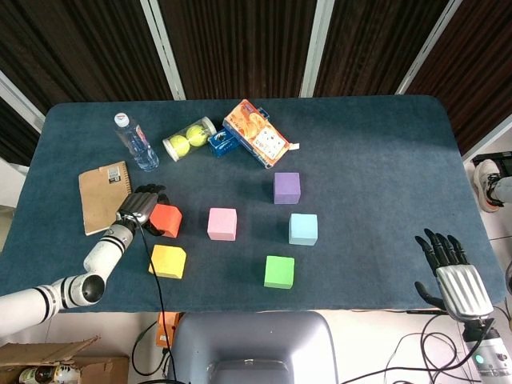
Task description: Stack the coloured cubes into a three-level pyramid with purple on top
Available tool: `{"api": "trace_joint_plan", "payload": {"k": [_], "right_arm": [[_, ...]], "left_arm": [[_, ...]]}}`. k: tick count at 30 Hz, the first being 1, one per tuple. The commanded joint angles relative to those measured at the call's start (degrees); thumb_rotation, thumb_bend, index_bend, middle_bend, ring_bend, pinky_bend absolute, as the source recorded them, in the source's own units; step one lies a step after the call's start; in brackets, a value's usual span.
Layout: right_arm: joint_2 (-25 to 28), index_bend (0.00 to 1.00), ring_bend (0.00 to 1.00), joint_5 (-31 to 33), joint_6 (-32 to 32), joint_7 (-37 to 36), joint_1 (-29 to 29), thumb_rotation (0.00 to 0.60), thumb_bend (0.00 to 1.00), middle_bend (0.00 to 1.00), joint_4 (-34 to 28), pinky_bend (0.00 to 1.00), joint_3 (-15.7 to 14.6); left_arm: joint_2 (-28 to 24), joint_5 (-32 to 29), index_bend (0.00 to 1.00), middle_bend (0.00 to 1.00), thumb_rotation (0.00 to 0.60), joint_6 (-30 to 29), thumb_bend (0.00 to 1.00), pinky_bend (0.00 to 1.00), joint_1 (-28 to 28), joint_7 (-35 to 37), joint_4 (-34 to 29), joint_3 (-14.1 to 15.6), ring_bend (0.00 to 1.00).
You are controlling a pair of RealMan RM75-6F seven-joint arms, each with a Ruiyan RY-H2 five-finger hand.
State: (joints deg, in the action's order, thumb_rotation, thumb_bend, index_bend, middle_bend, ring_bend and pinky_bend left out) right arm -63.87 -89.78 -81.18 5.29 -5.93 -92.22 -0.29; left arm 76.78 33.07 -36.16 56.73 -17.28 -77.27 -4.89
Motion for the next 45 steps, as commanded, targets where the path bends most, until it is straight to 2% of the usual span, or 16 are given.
{"api": "trace_joint_plan", "payload": {"k": [1,10,19,25,45], "right_arm": [[0.01,0.0,0.0,-0.06,0.01,0.03,0.01,0.6,0.25,0.0,-0.04,0.0,-0.05],[0.06,0.0,0.0,-0.65,0.01,-0.04,0.0,0.6,0.25,0.0,-0.04,0.0,-0.33],[0.18,0.0,0.0,-1.25,-0.16,-0.35,0.08,0.6,0.25,0.0,-0.04,0.0,-0.61],[0.38,0.0,0.0,-1.3,-0.24,-0.86,0.1,0.6,0.25,0.0,0.03,0.0,-0.61],[0.51,0.0,0.0,-1.1,0.06,-0.81,0.0,0.6,0.25,0.0,-0.15,0.0,-0.56]], "left_arm": [[-0.56,-0.17,0.49,0.11,0.6,-0.94,0.23,0.08,-0.16,0.86,-1.33,-0.75,0.0],[-0.11,-7.55,0.5,0.11,0.6,-6.48,0.26,0.08,0.39,2.83,-6.9,-4.37,0.0],[3.88,-15.91,0.5,0.11,0.6,-14.51,0.27,0.08,4.52,-7.47,-8.31,-3.13,0.0],[4.41,-19.04,0.5,0.11,0.6,-14.7,0.27,0.08,5.49,-10.69,-9.14,-3.17,0.0],[7.66,-20.97,0.5,0.11,0.6,-15.24,0.26,0.08,6.48,-14.07,-7.56,-4.56,0.01]]}}
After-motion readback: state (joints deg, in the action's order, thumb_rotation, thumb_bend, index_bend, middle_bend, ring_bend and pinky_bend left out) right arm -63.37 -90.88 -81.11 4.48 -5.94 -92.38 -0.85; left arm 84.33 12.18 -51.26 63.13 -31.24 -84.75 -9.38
